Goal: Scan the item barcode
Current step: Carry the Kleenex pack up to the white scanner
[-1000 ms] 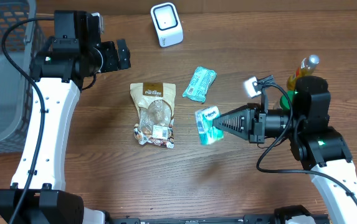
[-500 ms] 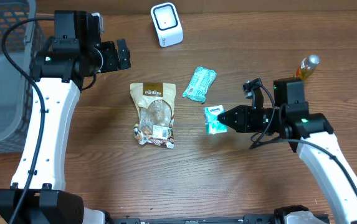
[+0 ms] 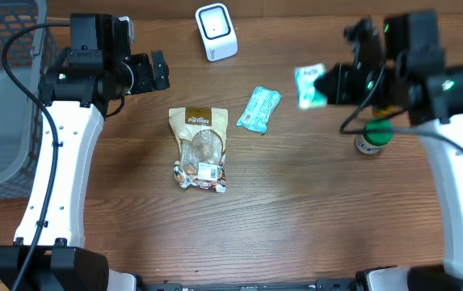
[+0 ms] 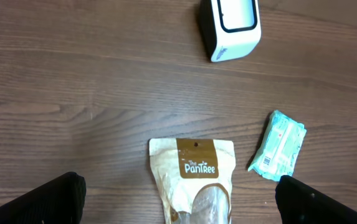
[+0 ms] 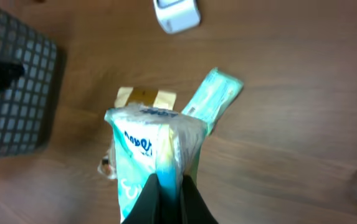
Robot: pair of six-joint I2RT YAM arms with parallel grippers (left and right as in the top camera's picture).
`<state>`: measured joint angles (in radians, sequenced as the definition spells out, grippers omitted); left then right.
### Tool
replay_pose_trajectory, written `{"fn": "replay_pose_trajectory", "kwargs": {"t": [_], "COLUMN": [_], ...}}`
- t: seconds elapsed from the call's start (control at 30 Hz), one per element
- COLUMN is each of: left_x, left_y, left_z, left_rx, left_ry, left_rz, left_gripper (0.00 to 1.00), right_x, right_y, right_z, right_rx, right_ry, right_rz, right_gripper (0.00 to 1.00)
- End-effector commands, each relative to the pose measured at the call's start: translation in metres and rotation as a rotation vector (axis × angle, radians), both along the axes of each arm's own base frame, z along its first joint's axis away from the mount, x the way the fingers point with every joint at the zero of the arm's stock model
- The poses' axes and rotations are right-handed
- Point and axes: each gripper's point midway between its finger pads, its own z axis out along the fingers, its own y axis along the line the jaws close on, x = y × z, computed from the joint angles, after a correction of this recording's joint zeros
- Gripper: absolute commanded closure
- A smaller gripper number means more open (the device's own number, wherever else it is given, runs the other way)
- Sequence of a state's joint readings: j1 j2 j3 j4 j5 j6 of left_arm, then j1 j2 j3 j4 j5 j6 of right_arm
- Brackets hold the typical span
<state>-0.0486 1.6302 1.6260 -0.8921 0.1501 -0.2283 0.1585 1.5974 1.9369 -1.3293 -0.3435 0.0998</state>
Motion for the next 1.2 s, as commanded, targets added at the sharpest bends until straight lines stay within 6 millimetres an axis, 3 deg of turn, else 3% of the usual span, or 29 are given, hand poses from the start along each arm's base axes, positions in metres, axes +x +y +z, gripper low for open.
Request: {"fn": "replay_pose_trajectory", "kwargs": {"t": [0.0,0.1,0.2,0.3,0.47,0.87,1.17], "left_x": [0.002,0.002,0.002,0.002,0.002,0.002,0.002], "left_y": [-0.001,-0.001,-0.001,-0.001,-0.001,-0.001,-0.001], "left_z": [0.005,0.005,0.005,0.005,0.005,0.005,0.005], "left_rx": [0.017,0.017,0.016,0.017,0.017,0.016,0.016], "left_ry": [-0.018,-0.018,-0.018,-0.018,-0.018,-0.018,-0.018], "left_rz": [-0.020,-0.020,-0.019,-0.020,-0.020,-0.020,-0.020], "left_gripper": [0.01,0.00,0.01,0.00,0.00,0.00,0.00], "right_x": [0.035,0.067,0.110,0.141,0.181,0.245,0.280], "right_y": [0.006,0.024,0.047,0.068,0.103,0.138,0.161], "right_z": [0.013,0.016,0.011,-0.001,-0.035,-0.116,-0.136], "right_rx": [-0.121,-0.234,-0.408,-0.534,-0.598,-0.718,-0.771], "right_ry": [-0.071,-0.161,-0.325,-0.422,-0.503,-0.619,-0.798], "right_rz": [-0.010,-0.001,0.009,0.030,0.104,0.232,0.289], "right_gripper": [0.97,0.97,0.96,0.96,0.96,0.96,0.96]}}
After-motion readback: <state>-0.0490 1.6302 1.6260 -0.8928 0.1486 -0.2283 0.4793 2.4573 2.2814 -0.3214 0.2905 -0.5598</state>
